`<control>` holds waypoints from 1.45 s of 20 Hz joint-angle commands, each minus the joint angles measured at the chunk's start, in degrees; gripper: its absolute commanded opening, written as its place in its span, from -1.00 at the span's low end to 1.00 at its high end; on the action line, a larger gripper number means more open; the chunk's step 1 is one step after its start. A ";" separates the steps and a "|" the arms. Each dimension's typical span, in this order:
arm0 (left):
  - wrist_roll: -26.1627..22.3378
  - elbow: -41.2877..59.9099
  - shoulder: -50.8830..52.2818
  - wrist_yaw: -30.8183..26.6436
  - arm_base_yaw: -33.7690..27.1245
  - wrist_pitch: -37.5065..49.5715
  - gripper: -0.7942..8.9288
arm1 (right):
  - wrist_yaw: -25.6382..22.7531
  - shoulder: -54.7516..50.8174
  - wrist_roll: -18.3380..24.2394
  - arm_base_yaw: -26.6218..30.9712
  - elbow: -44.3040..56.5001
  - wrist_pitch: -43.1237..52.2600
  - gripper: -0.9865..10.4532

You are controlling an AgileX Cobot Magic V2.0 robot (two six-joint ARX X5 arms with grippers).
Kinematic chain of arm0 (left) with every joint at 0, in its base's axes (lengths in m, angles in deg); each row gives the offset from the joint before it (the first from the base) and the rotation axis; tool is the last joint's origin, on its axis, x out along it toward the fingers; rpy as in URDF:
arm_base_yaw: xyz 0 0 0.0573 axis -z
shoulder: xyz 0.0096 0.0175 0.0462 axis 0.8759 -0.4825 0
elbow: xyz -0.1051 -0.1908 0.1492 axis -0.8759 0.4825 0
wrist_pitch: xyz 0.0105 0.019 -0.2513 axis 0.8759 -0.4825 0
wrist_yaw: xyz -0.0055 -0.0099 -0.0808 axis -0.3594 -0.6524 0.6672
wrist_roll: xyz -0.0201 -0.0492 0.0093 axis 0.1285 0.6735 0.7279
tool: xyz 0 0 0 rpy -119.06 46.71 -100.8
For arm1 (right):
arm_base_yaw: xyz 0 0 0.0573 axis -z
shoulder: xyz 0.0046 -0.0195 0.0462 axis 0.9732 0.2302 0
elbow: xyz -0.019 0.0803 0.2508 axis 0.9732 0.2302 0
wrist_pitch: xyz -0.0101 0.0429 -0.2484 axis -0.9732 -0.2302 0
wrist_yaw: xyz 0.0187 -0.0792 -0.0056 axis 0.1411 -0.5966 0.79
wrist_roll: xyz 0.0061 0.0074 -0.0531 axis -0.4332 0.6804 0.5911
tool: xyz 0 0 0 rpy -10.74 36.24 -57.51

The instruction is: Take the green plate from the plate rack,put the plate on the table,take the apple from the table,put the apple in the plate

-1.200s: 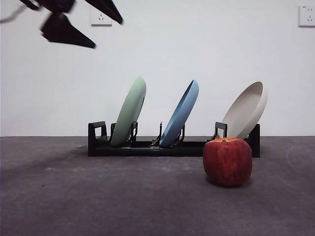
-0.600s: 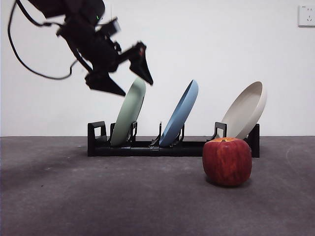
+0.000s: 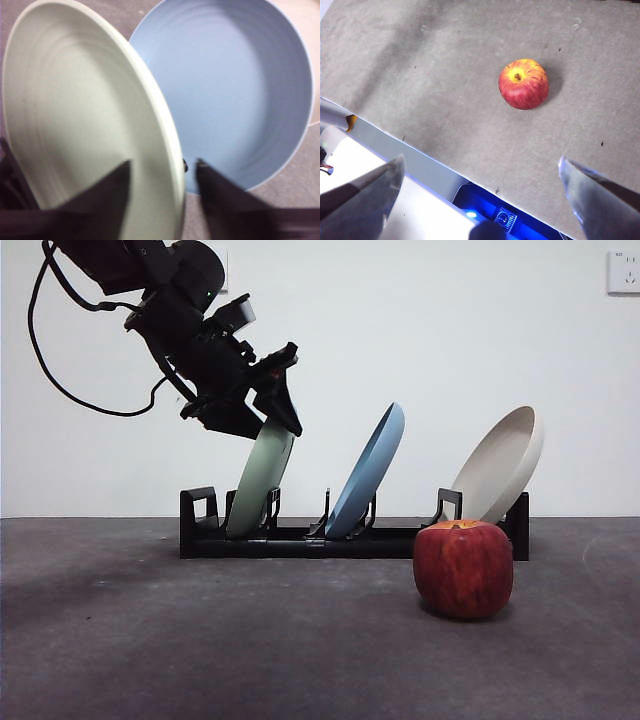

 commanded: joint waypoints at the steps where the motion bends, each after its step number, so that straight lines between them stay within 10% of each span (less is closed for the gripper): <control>1: 0.52 -0.02 -0.13 1.86 -0.22 -0.11 -0.81 | -0.04 -0.02 -0.37 -0.11 -0.07 0.31 0.22; 16: 4.20 -0.04 12.04 5.51 -2.43 -2.62 -0.85 | -0.04 -0.02 -0.35 -0.11 -0.07 0.31 0.22; 20: -2.34 -0.04 20.15 4.98 -0.68 -12.90 -0.85 | -0.02 -0.02 -0.35 -0.11 -0.07 0.31 0.22; 24: -14.64 -0.04 28.85 -10.69 6.58 -29.42 -0.85 | -0.02 -0.02 -0.37 -0.11 -0.07 0.33 0.22; 29: -18.75 1.46 30.82 -30.01 20.46 -42.01 -0.85 | -0.02 -0.02 -0.37 -0.11 -0.07 0.33 0.22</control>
